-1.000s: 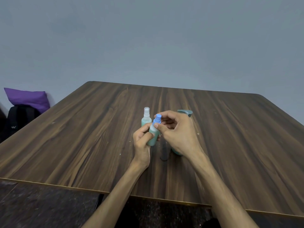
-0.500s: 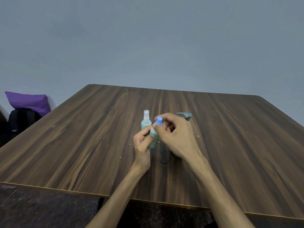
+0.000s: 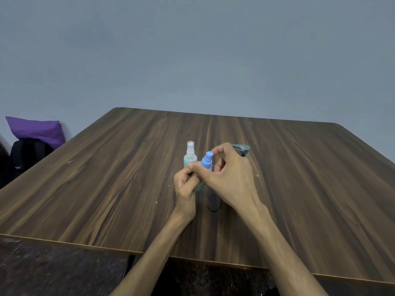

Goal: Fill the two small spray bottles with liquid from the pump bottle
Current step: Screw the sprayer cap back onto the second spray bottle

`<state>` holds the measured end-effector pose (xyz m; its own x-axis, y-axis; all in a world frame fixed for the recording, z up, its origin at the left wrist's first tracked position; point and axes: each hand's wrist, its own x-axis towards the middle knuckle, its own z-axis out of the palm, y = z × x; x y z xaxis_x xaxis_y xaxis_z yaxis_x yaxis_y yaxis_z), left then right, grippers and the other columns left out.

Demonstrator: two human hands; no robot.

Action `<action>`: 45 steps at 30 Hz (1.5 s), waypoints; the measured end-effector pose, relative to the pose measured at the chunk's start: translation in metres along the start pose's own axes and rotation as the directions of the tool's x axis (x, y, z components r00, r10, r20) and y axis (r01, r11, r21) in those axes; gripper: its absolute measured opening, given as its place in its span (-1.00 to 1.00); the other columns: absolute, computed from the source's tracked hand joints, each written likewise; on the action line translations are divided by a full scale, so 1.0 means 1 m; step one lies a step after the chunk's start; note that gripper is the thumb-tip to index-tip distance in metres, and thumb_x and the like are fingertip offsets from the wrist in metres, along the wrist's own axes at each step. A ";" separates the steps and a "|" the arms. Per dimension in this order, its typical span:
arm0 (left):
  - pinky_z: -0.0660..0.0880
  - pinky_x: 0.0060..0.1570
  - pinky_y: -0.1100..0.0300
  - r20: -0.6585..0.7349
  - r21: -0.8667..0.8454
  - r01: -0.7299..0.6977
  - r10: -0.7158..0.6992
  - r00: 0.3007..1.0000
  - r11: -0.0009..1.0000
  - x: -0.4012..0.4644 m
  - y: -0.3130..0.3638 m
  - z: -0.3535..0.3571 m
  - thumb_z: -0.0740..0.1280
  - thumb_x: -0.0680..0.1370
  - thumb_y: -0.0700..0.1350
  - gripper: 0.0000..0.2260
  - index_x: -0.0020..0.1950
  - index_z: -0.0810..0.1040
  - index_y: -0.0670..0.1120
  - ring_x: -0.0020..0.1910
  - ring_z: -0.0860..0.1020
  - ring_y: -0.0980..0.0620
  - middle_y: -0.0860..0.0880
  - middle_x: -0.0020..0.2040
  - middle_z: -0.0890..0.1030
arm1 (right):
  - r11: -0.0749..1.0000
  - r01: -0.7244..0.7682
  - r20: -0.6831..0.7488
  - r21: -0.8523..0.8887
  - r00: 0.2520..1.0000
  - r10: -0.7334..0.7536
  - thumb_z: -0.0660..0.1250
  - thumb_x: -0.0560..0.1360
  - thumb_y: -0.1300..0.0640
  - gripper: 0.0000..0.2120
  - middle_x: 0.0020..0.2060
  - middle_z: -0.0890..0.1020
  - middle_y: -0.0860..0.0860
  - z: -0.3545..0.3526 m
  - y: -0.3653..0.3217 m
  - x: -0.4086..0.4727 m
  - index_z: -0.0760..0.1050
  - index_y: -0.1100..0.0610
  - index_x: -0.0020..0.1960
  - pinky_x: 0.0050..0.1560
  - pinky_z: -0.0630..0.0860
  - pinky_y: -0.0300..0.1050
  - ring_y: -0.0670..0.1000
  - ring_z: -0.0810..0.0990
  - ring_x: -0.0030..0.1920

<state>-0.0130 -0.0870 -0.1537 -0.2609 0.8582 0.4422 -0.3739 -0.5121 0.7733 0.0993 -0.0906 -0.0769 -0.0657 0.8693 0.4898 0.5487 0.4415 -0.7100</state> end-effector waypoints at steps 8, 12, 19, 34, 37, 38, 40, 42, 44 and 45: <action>0.55 -0.19 0.19 0.013 0.039 -0.016 0.015 1.000 0.999 -0.001 0.003 0.001 0.31 0.45 -0.11 -0.69 0.02 0.67 -0.30 -0.16 0.63 -0.03 -0.16 -0.17 0.66 | 1.000 -0.008 -0.031 0.019 0.999 0.008 0.59 0.41 -0.20 -0.64 -0.39 0.58 -0.13 0.001 0.003 -0.004 0.52 -0.01 -0.07 -0.34 0.42 -0.34 -0.17 0.56 -0.37; 0.54 -0.17 0.15 0.029 0.054 -0.026 0.024 0.999 0.998 0.001 0.005 0.000 0.27 0.47 -0.23 -0.75 0.01 0.62 -0.36 -0.16 0.62 -0.05 -0.18 -0.18 0.65 | 0.994 0.057 0.001 0.092 0.998 -0.058 0.58 0.49 0.00 -0.80 -0.38 0.59 -0.11 0.000 0.008 -0.007 0.59 0.05 -0.06 -0.30 0.50 -0.22 -0.13 0.58 -0.36; 0.54 -0.14 0.12 0.026 0.074 -0.009 0.007 1.000 0.997 -0.001 0.007 0.002 0.29 0.47 -0.22 -0.76 -0.01 0.61 -0.37 -0.15 0.62 -0.07 -0.16 -0.19 0.65 | 0.989 0.048 0.023 0.137 0.998 -0.051 0.55 0.52 0.00 -0.80 -0.34 0.60 -0.10 0.001 0.012 -0.008 0.61 0.04 0.08 -0.28 0.51 -0.25 -0.12 0.59 -0.33; 0.55 -0.15 0.25 0.003 0.234 -0.051 0.052 0.999 0.971 -0.007 0.003 0.013 0.29 0.56 -0.33 -0.79 -0.02 0.69 -0.11 -0.17 0.60 0.05 -0.12 -0.20 0.64 | 0.972 -0.077 -0.176 0.223 0.977 0.118 0.58 0.52 0.11 -0.58 -0.47 0.33 -0.15 0.016 0.009 -0.016 0.34 -0.07 -0.28 -0.38 0.33 -0.40 -0.18 0.41 -0.46; 0.49 -0.23 0.18 -0.017 0.319 -0.079 0.089 0.996 0.944 -0.007 0.000 0.011 0.30 0.58 -0.28 -0.86 -0.04 0.66 -0.17 -0.24 0.52 0.07 -0.09 -0.26 0.58 | 0.966 -0.093 -0.203 0.239 0.969 0.144 0.57 0.53 0.11 -0.56 -0.47 0.34 -0.17 0.023 0.008 -0.017 0.32 -0.08 -0.27 -0.38 0.33 -0.42 -0.21 0.43 -0.45; 0.49 -0.23 0.16 -0.013 0.346 -0.094 0.105 0.994 0.933 -0.007 -0.001 0.010 0.30 0.59 -0.29 -0.86 -0.05 0.65 -0.16 -0.25 0.51 0.08 -0.04 -0.27 0.58 | 0.966 -0.099 -0.214 0.239 0.965 0.152 0.57 0.53 0.11 -0.57 -0.47 0.35 -0.18 0.025 0.009 -0.017 0.33 -0.07 -0.26 -0.38 0.34 -0.42 -0.23 0.45 -0.45; 0.49 -0.23 0.11 -0.009 0.383 -0.100 0.111 0.994 0.919 -0.007 -0.001 0.008 0.30 0.61 -0.31 -0.85 -0.05 0.65 -0.16 -0.25 0.51 0.08 -0.04 -0.27 0.59 | 0.964 -0.106 -0.222 0.242 0.962 0.162 0.57 0.54 0.10 -0.60 -0.47 0.35 -0.18 0.027 0.010 -0.017 0.35 -0.04 -0.25 -0.38 0.34 -0.42 -0.24 0.47 -0.44; 0.49 -0.22 0.08 -0.005 0.407 -0.085 0.095 0.995 0.909 -0.006 0.001 0.007 0.31 0.63 -0.36 -0.84 -0.01 0.65 -0.16 -0.25 0.52 0.06 -0.11 -0.24 0.61 | 0.967 -0.101 -0.211 0.232 0.966 0.151 0.56 0.54 0.06 -0.65 -0.49 0.34 -0.17 0.027 0.012 -0.017 0.39 -0.01 -0.22 -0.36 0.32 -0.39 -0.19 0.44 -0.45; 0.53 -0.17 0.13 0.003 0.421 -0.083 0.090 0.996 0.903 -0.006 0.004 0.007 0.33 0.63 -0.41 -0.78 0.06 0.67 -0.14 -0.19 0.57 0.07 -0.09 -0.18 0.64 | 0.979 -0.056 -0.190 0.196 0.977 0.094 0.55 0.55 0.00 -0.72 -0.49 0.34 -0.16 0.023 0.015 -0.017 0.45 0.00 -0.17 -0.33 0.35 -0.32 -0.13 0.41 -0.46; 0.55 -0.11 0.14 0.015 0.422 -0.091 0.093 0.996 0.902 -0.006 0.005 0.006 0.34 0.62 -0.41 -0.78 0.10 0.67 -0.14 -0.14 0.61 0.06 -0.08 -0.13 0.67 | 0.980 -0.026 -0.175 0.195 0.983 0.061 0.54 0.55 -0.02 -0.76 -0.49 0.37 -0.15 0.020 0.015 -0.019 0.50 -0.01 -0.13 -0.32 0.38 -0.28 -0.13 0.41 -0.45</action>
<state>-0.0078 -0.0945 -0.1492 -0.2812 0.8071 0.5191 0.0620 -0.5245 0.8491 0.0920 -0.0959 -0.1071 0.1149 0.8423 0.5267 0.3769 0.4536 -0.8076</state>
